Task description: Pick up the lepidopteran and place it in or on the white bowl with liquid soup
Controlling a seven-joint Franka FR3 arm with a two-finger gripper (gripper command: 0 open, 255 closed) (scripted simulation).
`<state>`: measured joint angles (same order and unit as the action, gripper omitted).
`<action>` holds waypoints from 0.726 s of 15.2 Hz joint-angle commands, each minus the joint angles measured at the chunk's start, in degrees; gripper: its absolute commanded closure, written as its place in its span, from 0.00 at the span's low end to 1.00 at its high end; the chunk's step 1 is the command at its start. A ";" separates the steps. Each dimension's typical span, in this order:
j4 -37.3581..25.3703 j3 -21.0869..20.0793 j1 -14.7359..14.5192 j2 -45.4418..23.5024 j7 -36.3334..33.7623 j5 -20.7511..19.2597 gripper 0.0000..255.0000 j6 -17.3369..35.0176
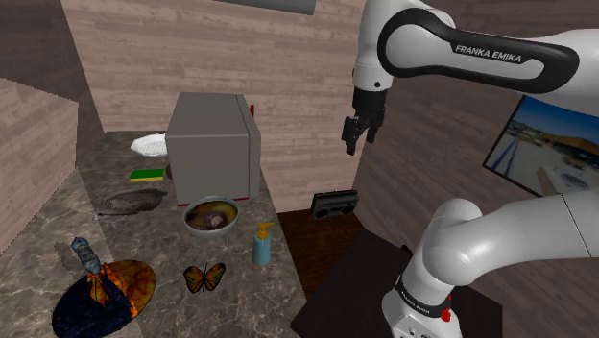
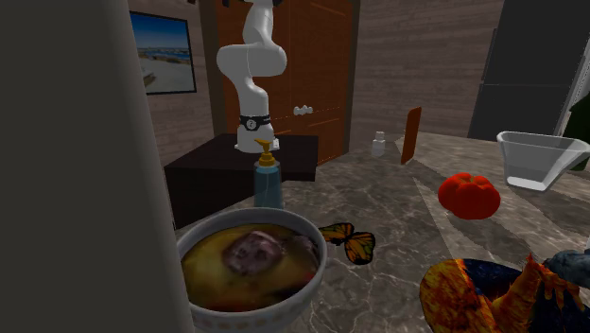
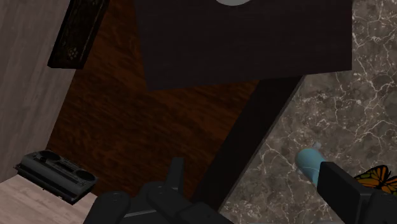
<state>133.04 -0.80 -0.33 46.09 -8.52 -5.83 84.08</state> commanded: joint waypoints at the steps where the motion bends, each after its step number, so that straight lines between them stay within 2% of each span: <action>1: 0.00 0.00 0.00 0.00 0.00 0.00 0.00 0.00; 6: 6.09 -6.63 -0.13 -0.30 -10.67 3.73 0.00 6.77; 11: 9.78 -13.66 -0.13 -3.77 -21.36 6.99 0.00 14.31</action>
<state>142.52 -13.10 -0.62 43.61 -27.62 0.65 96.66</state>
